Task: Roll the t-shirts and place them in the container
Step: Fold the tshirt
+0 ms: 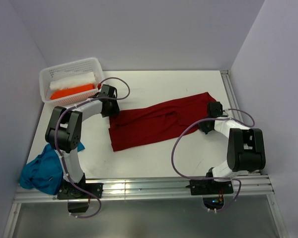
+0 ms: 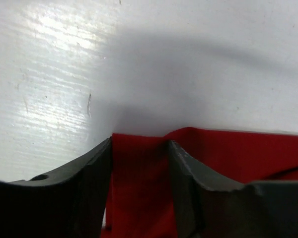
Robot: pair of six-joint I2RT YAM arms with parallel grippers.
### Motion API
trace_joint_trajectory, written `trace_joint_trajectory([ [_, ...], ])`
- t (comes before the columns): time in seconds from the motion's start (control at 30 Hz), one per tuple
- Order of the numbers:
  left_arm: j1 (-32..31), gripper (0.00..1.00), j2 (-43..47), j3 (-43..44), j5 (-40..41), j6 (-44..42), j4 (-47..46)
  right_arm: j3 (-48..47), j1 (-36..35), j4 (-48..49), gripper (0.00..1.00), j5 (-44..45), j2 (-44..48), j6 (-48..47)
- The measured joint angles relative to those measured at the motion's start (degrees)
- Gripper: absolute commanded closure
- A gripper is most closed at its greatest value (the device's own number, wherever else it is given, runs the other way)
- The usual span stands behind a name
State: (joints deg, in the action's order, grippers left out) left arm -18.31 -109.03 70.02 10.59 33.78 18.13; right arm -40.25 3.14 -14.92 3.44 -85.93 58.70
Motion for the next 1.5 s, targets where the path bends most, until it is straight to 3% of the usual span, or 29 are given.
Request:
trace_joint_trajectory([
  [0.03, 0.0, 0.58, -0.1, 0.3, -0.1, 0.1, 0.0, -0.3, 0.1, 0.1, 1.0, -0.2, -0.5, -0.2],
  [0.07, 0.0, 0.79, -0.4, 0.5, 0.1, 0.3, -0.2, -0.6, 0.2, 0.2, 1.0, -0.3, -0.7, -0.3],
  [0.13, 0.0, 1.0, -0.7, 0.5, 0.1, 0.6, -0.3, -1.4, 0.4, 0.2, 1.0, -0.6, -1.5, -0.8],
  [0.33, -0.7, 1.0, 1.2, -3.1, 1.2, 1.9, -3.8, -5.6, 1.5, -0.2, 1.0, -1.8, -5.5, -2.5],
  [0.73, -3.7, 1.0, 18.8, -25.9, -4.2, 6.1, -10.4, -16.2, 1.7, -2.9, 1.0, -3.1, -14.3, -6.6],
  [1.07, -21.6, 1.0, 29.5, -35.6, -3.3, 13.7, -9.0, -31.6, 1.1, -7.0, 1.0, -4.7, -25.5, -11.4],
  [1.5, -35.0, 1.0, 47.2, -47.2, -2.8, 24.6, -3.7, -51.0, -2.1, -15.8, 1.0, -7.7, -37.3, -18.3],
])
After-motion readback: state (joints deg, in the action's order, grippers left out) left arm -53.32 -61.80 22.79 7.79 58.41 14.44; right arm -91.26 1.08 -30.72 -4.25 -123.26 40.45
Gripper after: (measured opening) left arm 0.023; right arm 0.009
